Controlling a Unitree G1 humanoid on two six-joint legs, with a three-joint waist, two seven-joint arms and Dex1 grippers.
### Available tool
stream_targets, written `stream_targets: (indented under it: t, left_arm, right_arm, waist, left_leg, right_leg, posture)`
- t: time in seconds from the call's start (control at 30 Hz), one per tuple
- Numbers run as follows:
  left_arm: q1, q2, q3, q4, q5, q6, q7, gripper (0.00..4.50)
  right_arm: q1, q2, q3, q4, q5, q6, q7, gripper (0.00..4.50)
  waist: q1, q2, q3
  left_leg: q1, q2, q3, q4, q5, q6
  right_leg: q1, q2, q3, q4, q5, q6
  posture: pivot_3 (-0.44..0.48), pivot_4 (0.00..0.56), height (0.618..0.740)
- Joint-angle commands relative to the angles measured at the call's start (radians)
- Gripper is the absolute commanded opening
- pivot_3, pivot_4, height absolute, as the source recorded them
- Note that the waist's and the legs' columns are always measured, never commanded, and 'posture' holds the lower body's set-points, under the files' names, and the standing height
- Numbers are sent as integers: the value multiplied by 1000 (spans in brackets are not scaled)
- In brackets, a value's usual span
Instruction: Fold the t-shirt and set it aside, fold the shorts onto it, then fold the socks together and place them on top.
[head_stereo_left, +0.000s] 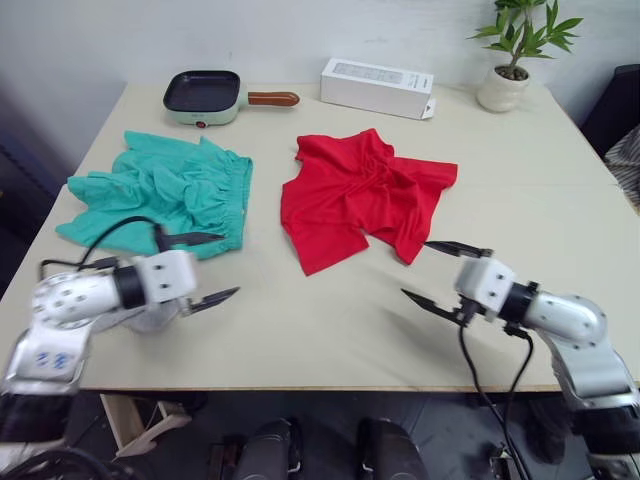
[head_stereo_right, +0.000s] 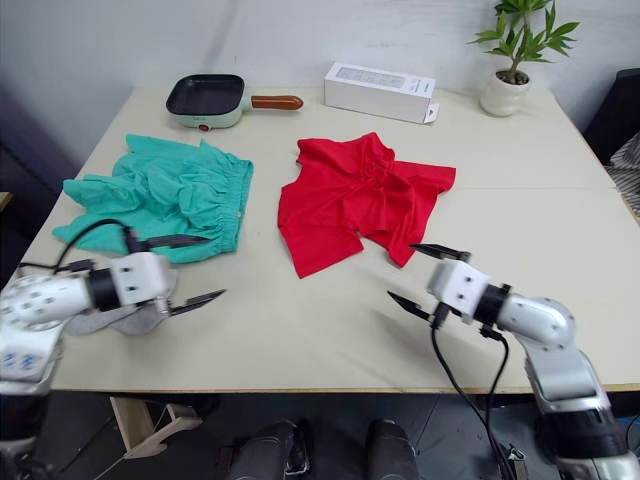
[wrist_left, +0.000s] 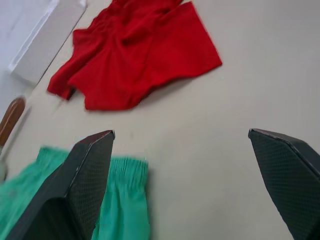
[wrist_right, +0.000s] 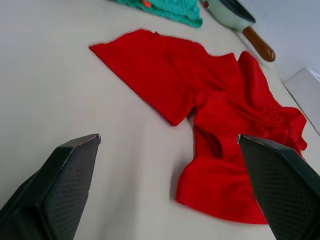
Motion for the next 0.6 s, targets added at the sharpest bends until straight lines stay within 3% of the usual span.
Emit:
stream_targets:
  t: [0.03,0.17,0.37,0.6]
  left_arm:
    - [-100,-49,-86,121,82,-67,19,4500]
    - [-206,-108,-181,251,174,-159,42,4500]
    - [-359,-185,-265,451,360,-264,233,4500]
    - [-458,-286,-343,592,400,-318,242,4500]
  right_arm:
    - [-47,32,41,22,-67,82,-59,4469]
    - [-95,66,59,54,-129,139,-127,4469]
    - [-112,66,41,78,-157,172,-186,4469]
    - [-114,72,28,81,-136,236,-198,4469]
  waist:
    - [2,0,0]
    - [3,0,0]
    - [5,0,0]
    - [8,0,0]
  left_leg:
    - [0,1,1,1,0,0]
    - [-3,2,2,6,0,2]
    - [-3,4,-1,16,-3,5]
    - [-2,3,-2,19,-4,5]
  right_leg:
    - [0,2,0,0,0,0]
    - [0,3,0,0,0,0]
    - [3,2,-1,0,1,1]
    - [5,-1,-2,5,1,2]
  posture:
    - [0,150,740]
    - [0,150,740]
    - [0,150,740]
    - [0,150,740]
